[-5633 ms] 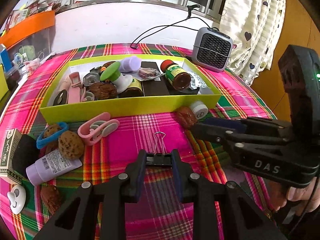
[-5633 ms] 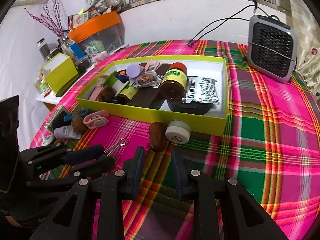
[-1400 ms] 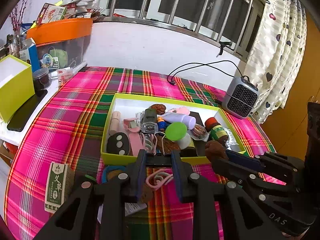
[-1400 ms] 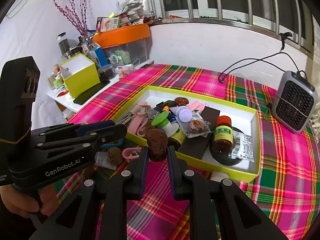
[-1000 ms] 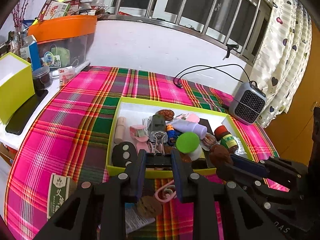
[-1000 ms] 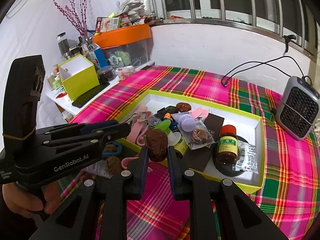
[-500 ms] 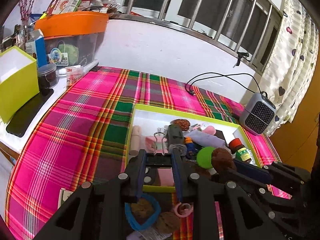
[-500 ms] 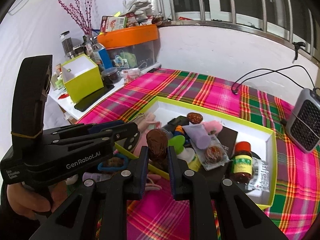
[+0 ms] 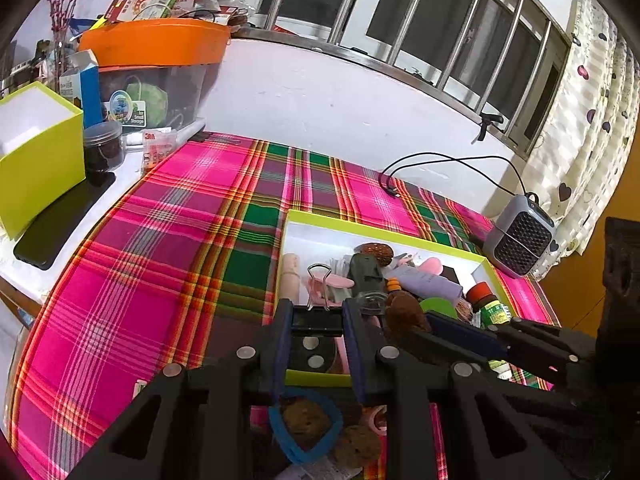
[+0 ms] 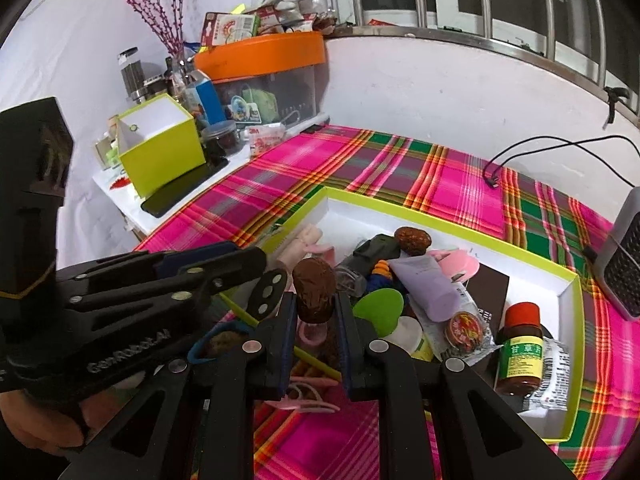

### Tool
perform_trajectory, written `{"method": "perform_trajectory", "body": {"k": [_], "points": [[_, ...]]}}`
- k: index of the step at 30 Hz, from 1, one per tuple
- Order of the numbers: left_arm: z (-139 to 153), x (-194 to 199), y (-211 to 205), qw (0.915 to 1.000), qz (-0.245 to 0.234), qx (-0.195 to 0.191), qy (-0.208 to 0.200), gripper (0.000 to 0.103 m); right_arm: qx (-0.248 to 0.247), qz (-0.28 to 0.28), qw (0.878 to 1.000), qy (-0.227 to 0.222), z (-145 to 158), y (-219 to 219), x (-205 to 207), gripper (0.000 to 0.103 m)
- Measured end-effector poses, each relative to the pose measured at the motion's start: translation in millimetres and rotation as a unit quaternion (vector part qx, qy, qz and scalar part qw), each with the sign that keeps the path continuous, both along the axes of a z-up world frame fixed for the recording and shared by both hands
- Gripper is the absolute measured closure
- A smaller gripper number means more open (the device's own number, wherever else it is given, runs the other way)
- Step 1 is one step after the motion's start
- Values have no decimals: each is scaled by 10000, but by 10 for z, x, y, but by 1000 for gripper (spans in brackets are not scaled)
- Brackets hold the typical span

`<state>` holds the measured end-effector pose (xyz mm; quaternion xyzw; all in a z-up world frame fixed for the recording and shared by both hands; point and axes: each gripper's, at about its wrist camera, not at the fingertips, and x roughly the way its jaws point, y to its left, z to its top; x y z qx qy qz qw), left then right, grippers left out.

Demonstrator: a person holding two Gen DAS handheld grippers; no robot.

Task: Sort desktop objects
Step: 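Lower the walnut into the green box and open the right gripper while the left releases the binder clip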

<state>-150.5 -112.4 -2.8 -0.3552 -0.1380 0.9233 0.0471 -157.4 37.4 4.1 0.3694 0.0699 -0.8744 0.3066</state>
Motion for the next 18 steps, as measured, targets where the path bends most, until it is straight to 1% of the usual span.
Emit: {"method": "perform_trajectory", "body": {"k": [9,15,18], "points": [[-36,-10,31,9999,-121,-31,10,77,54,91,9998,-138,-100,-102,-77,83],[-66,-26,14,9999,-102,-13,-15,77,107,84,9998,-120,-114,-122,-70,83],[-69,-32,11,9999,-107,7,9,77,146,32,9999,-26,-76,-87,-29,83]]}}
